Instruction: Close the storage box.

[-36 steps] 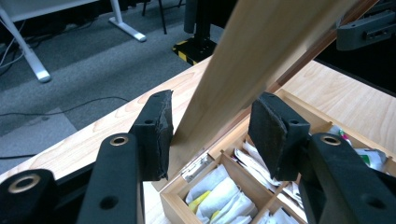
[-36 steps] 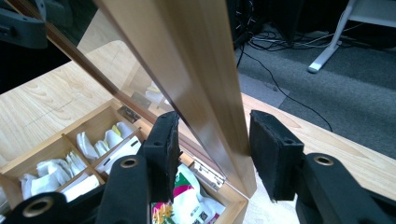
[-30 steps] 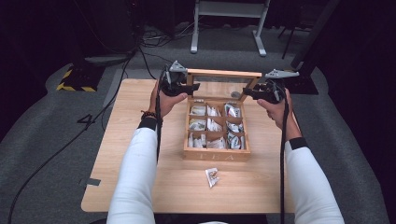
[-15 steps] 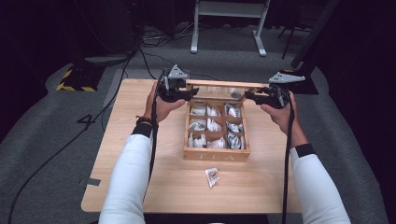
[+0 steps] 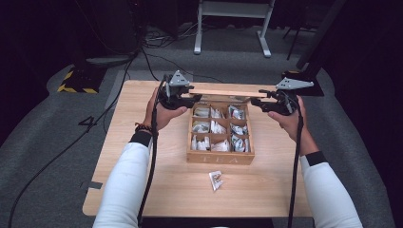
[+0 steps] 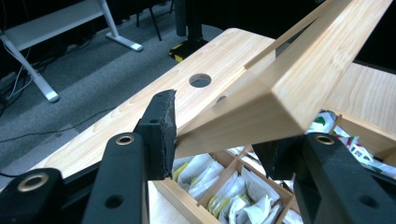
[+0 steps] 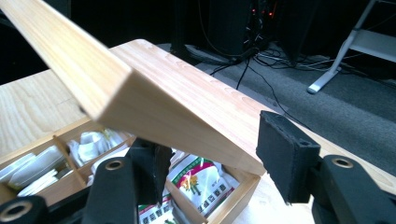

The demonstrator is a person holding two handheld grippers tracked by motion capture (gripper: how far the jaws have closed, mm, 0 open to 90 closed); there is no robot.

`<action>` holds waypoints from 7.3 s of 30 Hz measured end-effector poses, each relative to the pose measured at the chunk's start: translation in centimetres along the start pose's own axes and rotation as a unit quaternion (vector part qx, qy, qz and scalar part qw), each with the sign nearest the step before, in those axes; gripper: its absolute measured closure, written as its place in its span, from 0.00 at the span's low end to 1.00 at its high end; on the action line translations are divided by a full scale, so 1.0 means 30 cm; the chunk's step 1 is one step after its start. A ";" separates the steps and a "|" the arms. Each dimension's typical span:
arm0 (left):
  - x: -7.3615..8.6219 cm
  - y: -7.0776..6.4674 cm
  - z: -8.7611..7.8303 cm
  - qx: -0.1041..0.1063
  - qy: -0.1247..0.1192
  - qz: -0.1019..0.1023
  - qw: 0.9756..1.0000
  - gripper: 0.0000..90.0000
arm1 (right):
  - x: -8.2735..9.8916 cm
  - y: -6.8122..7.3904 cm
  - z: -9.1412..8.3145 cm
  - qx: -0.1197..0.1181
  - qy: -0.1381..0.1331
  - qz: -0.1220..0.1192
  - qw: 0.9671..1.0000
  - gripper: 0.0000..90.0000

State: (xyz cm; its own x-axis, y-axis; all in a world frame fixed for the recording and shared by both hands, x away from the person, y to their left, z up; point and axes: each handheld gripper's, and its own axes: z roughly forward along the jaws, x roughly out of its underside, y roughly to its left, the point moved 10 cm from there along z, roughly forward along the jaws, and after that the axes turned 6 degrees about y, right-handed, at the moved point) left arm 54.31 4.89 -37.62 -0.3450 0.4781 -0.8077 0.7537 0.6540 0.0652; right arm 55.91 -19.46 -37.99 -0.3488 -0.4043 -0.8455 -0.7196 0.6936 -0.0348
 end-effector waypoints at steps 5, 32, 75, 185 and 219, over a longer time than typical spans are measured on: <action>0.017 -0.023 -0.007 0.006 0.015 0.009 1.000 0.59 | 0.014 0.028 -0.010 -0.008 0.005 -0.009 1.000 0.50; 0.087 -0.095 -0.042 0.012 0.030 0.043 0.999 0.49 | 0.095 0.092 -0.065 -0.014 0.014 -0.026 0.999 0.48; 0.226 -0.161 -0.051 0.013 0.042 0.052 0.998 0.40 | 0.232 0.170 -0.082 -0.034 0.036 -0.041 0.998 0.47; 0.442 -0.203 -0.133 -0.005 0.092 0.052 0.994 0.22 | 0.399 0.226 -0.189 -0.016 0.089 -0.090 0.992 0.39; 0.890 -0.146 -0.245 -0.069 0.191 0.016 0.979 0.19 | 0.853 0.036 -0.325 0.044 0.151 0.014 0.987 0.29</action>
State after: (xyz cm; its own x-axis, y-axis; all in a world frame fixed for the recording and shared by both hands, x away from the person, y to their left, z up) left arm 37.69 19.11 -55.17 -0.5265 0.6663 -0.5280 0.6933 0.6960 0.1870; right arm 40.35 -34.85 -54.46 -0.5411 -0.5342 -0.6495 -0.6562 0.7512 -0.0712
